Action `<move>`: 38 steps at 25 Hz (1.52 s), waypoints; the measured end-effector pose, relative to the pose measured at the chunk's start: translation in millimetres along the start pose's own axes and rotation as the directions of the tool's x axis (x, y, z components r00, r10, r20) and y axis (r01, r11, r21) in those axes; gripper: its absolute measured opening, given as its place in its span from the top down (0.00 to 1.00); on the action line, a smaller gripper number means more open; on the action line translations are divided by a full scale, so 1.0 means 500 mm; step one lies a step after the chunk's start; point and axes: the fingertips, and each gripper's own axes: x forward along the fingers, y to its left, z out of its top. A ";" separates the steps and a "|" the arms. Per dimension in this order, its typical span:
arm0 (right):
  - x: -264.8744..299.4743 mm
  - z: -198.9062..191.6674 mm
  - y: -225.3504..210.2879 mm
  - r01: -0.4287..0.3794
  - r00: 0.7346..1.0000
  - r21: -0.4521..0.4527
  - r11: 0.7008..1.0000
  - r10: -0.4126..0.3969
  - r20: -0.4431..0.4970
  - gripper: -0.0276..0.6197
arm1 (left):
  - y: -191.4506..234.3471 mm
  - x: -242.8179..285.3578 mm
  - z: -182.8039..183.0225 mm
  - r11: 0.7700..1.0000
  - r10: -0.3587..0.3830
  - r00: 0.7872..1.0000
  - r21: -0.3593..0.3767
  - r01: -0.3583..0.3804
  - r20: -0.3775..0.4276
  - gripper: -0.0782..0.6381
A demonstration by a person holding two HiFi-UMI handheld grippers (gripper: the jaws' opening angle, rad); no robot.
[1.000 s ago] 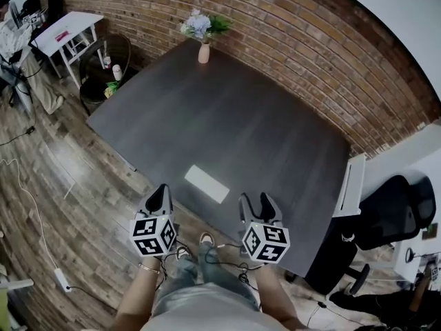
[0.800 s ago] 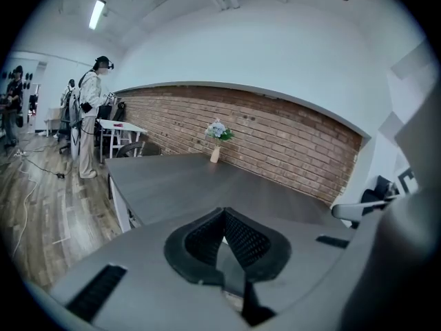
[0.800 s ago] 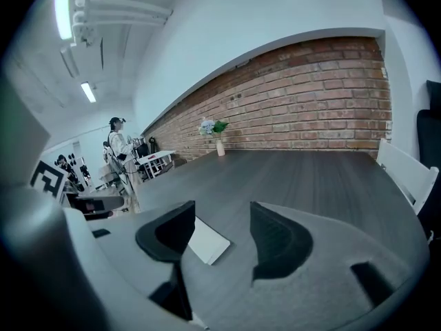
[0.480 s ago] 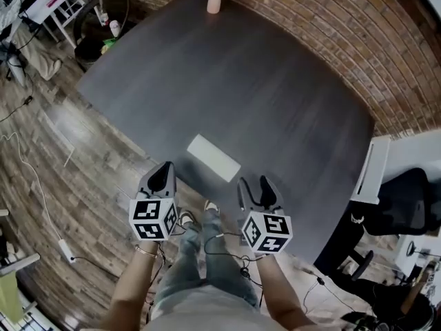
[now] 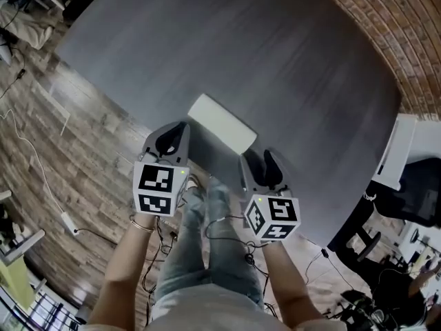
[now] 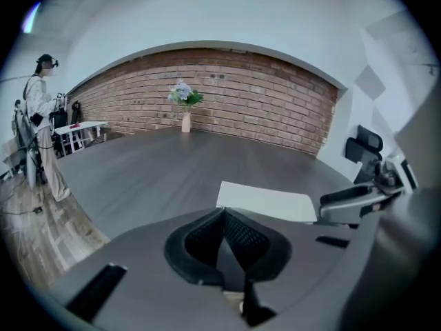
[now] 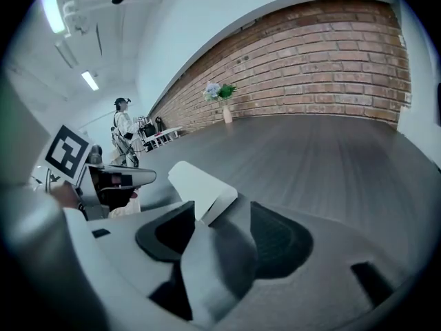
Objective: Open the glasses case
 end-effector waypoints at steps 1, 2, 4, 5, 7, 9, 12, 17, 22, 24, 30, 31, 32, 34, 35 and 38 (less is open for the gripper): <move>0.002 -0.002 0.003 -0.003 1.000 -0.002 1.000 0.003 0.001 0.56 | -0.001 0.007 -0.004 1.000 -0.001 1.000 0.020 0.001 -0.010 0.88; 0.003 -0.003 0.005 -0.005 1.000 -0.005 1.000 0.005 0.002 0.56 | 0.000 0.013 -0.007 0.999 0.001 1.000 0.039 0.000 -0.019 0.88; 0.006 -0.006 0.010 -0.012 1.000 -0.014 1.000 0.012 -0.002 0.56 | -0.001 0.023 -0.010 0.998 0.001 0.999 0.060 0.001 -0.037 0.88; 0.008 -0.008 0.012 -0.015 1.000 -0.019 1.000 0.015 -0.005 0.56 | -0.002 0.027 -0.010 0.998 0.000 0.999 0.064 0.003 -0.045 0.88; 0.011 -0.011 0.013 -0.020 1.000 -0.031 0.999 0.019 -0.013 0.56 | -0.006 0.036 -0.010 0.997 -0.006 0.998 0.072 0.011 -0.061 0.88; 0.014 -0.013 0.012 -0.020 1.000 -0.042 0.999 0.019 -0.017 0.55 | -0.011 0.042 -0.011 0.997 -0.013 0.997 0.080 0.019 -0.074 0.88; 0.019 -0.013 0.012 -0.013 1.000 -0.059 0.998 0.012 -0.019 0.55 | -0.011 0.049 -0.015 0.996 -0.021 0.996 0.086 0.029 -0.088 0.88; 0.028 -0.005 0.020 -0.013 1.000 -0.095 0.995 0.011 -0.025 0.54 | -0.009 0.062 -0.021 0.995 -0.030 0.993 0.088 0.041 -0.115 0.88; 0.036 -0.005 0.034 -0.024 0.999 -0.150 0.988 0.017 -0.043 0.53 | -0.009 0.067 -0.021 0.995 -0.047 0.991 0.080 0.058 -0.129 0.88; 0.040 -0.006 0.039 -0.027 0.998 -0.169 0.985 0.018 -0.054 0.52 | -0.008 0.068 -0.021 0.995 -0.061 0.989 0.070 0.070 -0.133 0.88; 0.053 -0.017 0.030 0.004 0.995 -0.247 0.969 -0.028 -0.092 0.50 | -0.010 0.073 -0.020 0.993 -0.086 0.985 0.064 0.096 -0.147 0.88; 0.055 -0.019 0.027 0.012 0.995 -0.257 0.966 -0.038 -0.097 0.50 | -0.011 0.074 -0.020 0.993 -0.088 0.985 0.065 0.098 -0.148 0.88; 0.056 -0.021 0.025 0.018 0.994 -0.265 0.964 -0.046 -0.099 0.50 | -0.011 0.074 -0.020 0.993 -0.090 0.985 0.064 0.100 -0.149 0.88; 0.059 -0.021 0.022 0.029 0.993 -0.275 0.961 -0.059 -0.100 0.50 | -0.011 0.075 -0.019 0.992 -0.096 0.984 0.061 0.106 -0.150 0.88; 0.060 -0.018 0.023 0.033 0.993 -0.279 0.960 -0.062 -0.097 0.50 | -0.012 0.075 -0.019 0.992 -0.099 0.983 0.059 0.109 -0.152 0.88; 0.063 -0.010 0.027 0.039 0.994 -0.286 0.958 -0.067 -0.086 0.50 | -0.011 0.078 -0.017 0.992 -0.105 0.982 0.059 0.116 -0.157 0.88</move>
